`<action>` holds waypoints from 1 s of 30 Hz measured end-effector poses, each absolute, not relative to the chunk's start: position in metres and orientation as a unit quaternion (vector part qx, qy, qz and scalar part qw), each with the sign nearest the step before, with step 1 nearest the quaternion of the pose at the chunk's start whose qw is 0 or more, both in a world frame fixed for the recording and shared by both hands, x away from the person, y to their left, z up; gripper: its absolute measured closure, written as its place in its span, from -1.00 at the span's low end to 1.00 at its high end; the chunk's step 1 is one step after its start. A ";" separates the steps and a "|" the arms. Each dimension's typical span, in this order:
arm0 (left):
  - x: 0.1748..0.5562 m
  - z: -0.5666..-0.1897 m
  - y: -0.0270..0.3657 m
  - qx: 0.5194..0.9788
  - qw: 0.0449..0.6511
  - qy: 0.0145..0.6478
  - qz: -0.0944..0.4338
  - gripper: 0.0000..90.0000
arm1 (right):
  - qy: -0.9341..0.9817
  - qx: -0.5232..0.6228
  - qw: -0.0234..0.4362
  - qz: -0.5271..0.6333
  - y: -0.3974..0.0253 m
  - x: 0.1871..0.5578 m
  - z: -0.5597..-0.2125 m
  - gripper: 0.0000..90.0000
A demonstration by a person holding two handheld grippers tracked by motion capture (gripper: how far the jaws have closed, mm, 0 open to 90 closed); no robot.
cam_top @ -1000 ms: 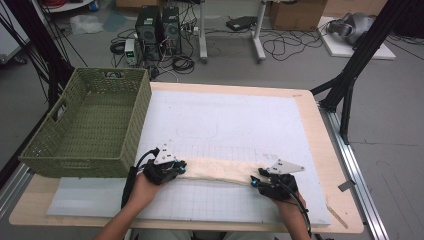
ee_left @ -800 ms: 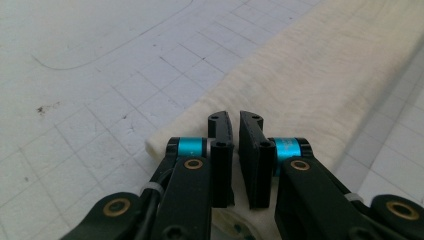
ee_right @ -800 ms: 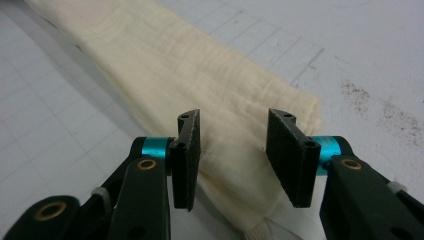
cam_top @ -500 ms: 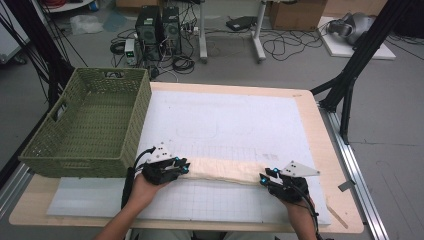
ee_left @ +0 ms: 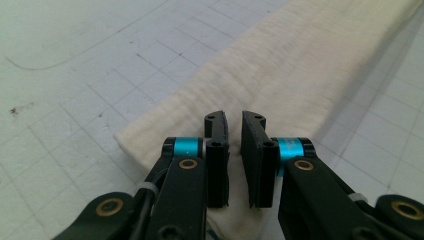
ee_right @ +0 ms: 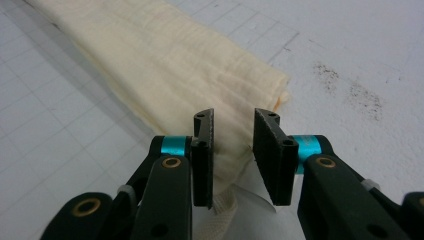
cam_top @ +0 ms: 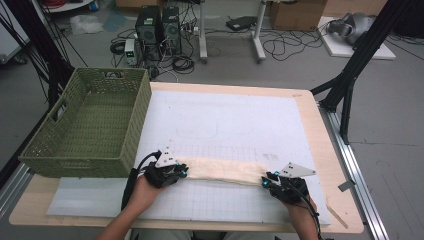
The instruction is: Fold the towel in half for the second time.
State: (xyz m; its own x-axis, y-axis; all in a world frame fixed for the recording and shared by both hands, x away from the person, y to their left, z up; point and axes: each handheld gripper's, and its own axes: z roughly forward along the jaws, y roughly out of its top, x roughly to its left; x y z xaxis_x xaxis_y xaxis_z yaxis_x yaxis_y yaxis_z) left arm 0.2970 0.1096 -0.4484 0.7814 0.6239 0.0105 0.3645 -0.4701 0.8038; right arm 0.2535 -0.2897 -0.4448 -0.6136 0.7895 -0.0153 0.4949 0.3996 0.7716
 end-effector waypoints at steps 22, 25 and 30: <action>0.308 -0.422 0.161 0.721 0.563 0.369 0.164 -0.46 | 0.743 0.436 0.271 0.429 -0.321 0.246 -0.419 -0.36; 0.307 -0.421 0.159 0.721 0.569 0.359 0.165 -0.58 | 0.739 0.439 0.275 0.430 -0.324 0.245 -0.417 -0.47; 0.304 -0.420 0.156 0.724 0.573 0.345 0.172 -0.58 | 0.728 0.445 0.284 0.437 -0.329 0.243 -0.414 -0.73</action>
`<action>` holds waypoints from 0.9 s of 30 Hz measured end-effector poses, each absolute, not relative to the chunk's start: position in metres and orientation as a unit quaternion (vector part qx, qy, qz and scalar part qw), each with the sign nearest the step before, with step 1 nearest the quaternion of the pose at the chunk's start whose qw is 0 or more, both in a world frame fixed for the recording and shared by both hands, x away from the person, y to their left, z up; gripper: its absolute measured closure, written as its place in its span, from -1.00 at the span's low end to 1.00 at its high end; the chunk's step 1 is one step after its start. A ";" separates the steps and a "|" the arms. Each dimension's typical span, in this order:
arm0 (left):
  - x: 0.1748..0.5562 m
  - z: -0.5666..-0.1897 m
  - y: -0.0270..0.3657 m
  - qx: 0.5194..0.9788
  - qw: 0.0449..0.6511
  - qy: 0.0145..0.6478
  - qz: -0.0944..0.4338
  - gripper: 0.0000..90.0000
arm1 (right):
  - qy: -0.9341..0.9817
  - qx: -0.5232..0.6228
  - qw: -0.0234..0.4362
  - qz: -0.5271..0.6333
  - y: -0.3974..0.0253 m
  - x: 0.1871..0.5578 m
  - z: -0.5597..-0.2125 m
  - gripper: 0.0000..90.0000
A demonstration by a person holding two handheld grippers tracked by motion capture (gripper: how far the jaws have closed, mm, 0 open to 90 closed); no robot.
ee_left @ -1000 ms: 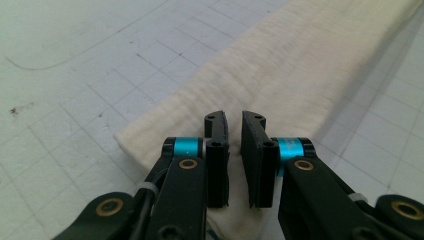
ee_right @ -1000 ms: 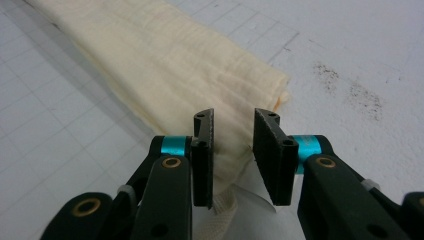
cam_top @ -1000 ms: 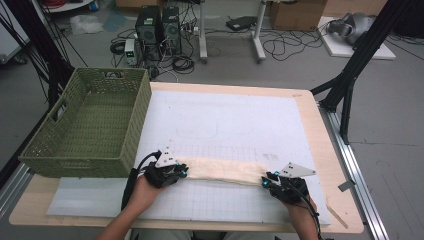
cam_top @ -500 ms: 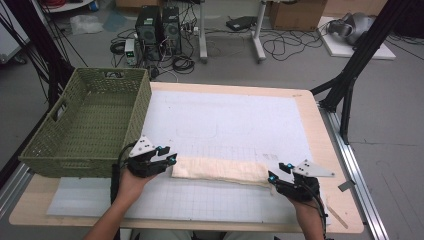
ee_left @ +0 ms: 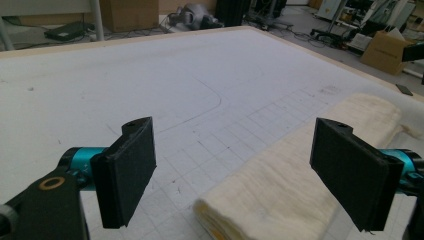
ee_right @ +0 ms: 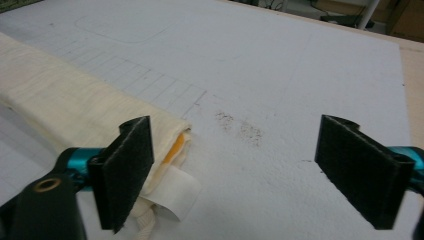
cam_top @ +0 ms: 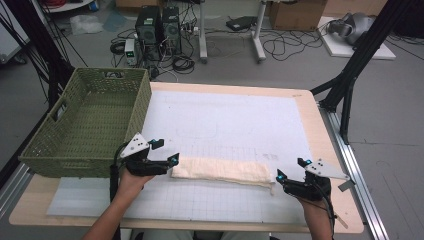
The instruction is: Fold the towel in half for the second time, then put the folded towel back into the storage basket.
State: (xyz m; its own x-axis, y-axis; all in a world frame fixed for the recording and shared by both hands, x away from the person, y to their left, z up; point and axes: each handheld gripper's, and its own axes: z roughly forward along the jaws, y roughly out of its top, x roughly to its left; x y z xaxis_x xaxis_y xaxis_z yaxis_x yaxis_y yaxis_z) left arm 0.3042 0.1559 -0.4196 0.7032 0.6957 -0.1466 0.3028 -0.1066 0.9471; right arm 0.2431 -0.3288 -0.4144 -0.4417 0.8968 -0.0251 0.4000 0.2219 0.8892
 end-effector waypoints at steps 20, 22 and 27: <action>0.308 -0.423 0.157 0.728 0.559 0.356 0.176 -0.57 | 0.734 0.446 0.284 0.426 -0.330 0.245 -0.418 -0.74; 0.308 -0.423 0.156 0.727 0.560 0.357 0.176 -0.57 | 0.734 0.445 0.285 0.427 -0.331 0.245 -0.418 -0.74; 0.309 -0.423 0.154 0.729 0.559 0.359 0.165 -0.59 | 0.727 0.452 0.288 0.429 -0.335 0.243 -0.417 -0.74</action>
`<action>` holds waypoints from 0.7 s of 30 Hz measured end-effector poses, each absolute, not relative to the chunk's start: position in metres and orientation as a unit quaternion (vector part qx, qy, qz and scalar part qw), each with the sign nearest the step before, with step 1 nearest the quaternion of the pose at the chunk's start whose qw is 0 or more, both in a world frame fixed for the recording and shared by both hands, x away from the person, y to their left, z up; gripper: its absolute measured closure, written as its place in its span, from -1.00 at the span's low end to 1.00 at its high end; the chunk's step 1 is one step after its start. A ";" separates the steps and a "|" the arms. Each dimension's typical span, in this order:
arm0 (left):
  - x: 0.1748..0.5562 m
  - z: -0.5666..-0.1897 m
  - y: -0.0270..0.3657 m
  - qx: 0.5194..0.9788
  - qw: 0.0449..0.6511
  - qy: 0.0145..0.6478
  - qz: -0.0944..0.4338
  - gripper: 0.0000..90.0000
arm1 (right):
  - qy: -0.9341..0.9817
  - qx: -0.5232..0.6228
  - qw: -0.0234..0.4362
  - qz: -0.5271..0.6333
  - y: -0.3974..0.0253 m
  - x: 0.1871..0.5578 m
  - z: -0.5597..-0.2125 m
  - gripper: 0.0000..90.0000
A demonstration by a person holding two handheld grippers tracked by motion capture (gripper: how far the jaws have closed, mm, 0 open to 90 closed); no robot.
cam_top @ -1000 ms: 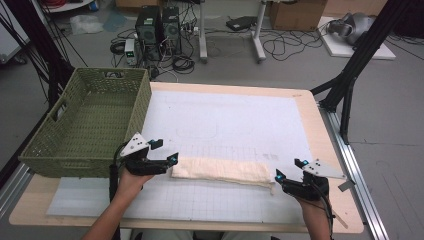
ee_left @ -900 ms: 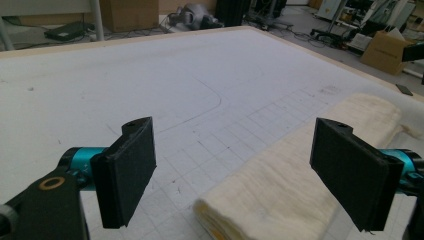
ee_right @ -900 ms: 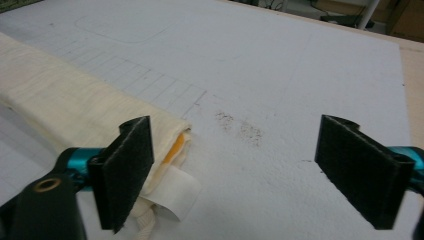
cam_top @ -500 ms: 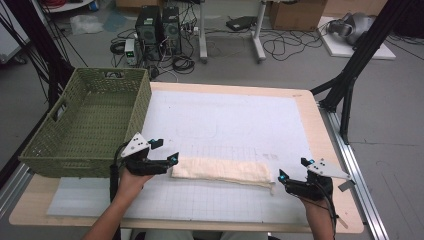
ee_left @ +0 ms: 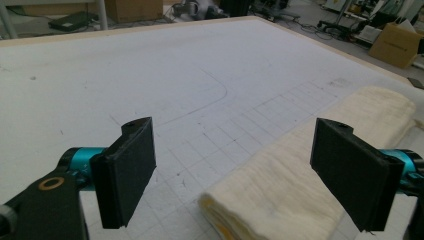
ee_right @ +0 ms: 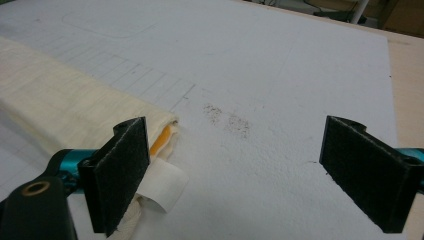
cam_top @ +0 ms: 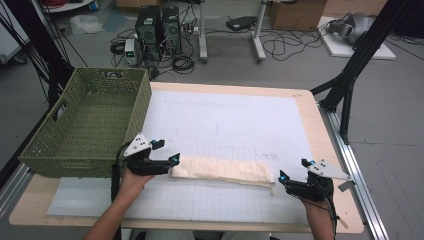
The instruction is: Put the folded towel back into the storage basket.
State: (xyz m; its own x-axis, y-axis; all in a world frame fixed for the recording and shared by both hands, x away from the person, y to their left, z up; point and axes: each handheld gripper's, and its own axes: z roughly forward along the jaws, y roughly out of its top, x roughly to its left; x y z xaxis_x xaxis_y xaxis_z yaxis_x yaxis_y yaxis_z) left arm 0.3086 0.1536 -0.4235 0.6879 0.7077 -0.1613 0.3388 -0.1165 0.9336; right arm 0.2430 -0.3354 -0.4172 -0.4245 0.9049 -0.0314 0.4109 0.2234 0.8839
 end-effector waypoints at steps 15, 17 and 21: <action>0.308 -0.421 0.153 0.725 0.569 0.358 0.151 -0.61 | 0.724 0.455 0.286 0.433 -0.336 0.242 -0.416 -0.74; 0.307 -0.419 0.154 0.724 0.571 0.355 0.152 -0.61 | 0.723 0.454 0.286 0.435 -0.337 0.242 -0.415 -0.74; 0.303 -0.420 0.153 0.729 0.563 0.360 0.150 -0.61 | 0.724 0.450 0.286 0.438 -0.336 0.240 -0.413 -0.74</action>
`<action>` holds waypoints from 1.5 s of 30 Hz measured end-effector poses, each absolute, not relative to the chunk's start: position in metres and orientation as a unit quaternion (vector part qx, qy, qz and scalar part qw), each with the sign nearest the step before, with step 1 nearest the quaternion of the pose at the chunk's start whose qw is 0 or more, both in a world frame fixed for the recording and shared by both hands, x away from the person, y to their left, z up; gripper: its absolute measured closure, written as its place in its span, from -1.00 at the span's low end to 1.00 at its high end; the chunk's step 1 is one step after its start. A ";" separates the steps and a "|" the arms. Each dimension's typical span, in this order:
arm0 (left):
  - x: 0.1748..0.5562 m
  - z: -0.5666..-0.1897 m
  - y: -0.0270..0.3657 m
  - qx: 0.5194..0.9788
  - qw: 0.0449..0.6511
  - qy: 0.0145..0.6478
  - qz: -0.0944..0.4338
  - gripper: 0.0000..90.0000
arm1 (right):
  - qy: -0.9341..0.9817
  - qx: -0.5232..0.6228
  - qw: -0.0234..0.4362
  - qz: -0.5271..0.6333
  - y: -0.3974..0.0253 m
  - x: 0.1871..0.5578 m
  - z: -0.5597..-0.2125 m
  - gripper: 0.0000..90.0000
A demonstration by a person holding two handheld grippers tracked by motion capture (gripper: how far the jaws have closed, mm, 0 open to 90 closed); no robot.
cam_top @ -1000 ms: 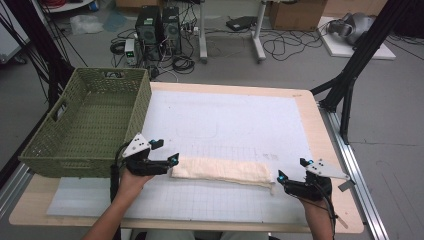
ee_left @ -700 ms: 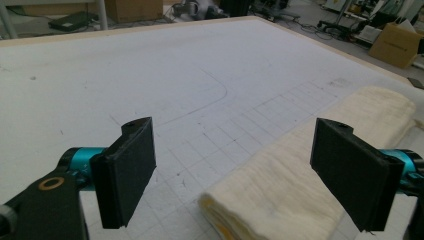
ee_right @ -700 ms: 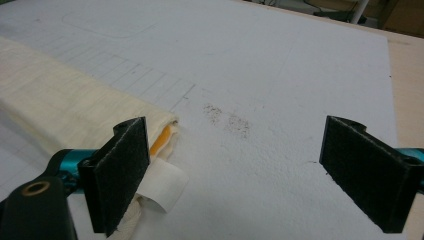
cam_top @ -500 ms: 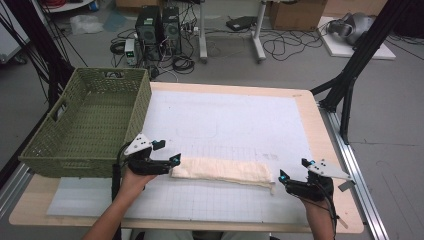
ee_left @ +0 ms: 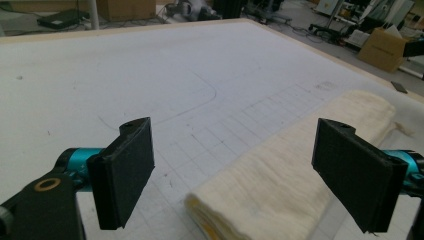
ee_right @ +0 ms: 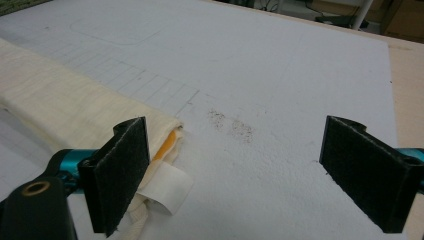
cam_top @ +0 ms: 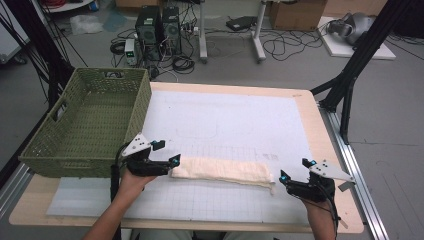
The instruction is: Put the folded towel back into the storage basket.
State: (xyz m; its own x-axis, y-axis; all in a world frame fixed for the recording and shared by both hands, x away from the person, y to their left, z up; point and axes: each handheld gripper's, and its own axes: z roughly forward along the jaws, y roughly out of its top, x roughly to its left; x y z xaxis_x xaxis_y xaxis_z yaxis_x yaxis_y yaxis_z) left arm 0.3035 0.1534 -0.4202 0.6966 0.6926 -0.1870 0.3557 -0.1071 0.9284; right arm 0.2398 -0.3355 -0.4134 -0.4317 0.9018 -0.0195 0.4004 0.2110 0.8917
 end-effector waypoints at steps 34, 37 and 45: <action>0.295 -0.448 0.136 0.824 0.425 0.361 0.101 0.14 | 0.740 0.440 0.270 0.430 -0.330 0.245 -0.420 -0.73; 0.292 -0.448 0.132 0.828 0.420 0.354 0.115 0.20 | 0.742 0.439 0.267 0.429 -0.329 0.245 -0.421 -0.73; 0.288 -0.447 0.128 0.832 0.429 0.335 0.111 0.70 | 0.743 0.437 0.260 0.435 -0.325 0.245 -0.419 -0.73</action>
State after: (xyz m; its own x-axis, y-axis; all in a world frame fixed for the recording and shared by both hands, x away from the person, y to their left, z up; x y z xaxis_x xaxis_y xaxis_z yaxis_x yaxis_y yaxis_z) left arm 0.2881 0.1282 -0.4475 0.7517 0.6514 -0.1033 0.4613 -0.4073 0.7882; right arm 0.2453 -0.3246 -0.4191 -0.4832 0.8755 -0.0058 0.4235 0.2395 0.8737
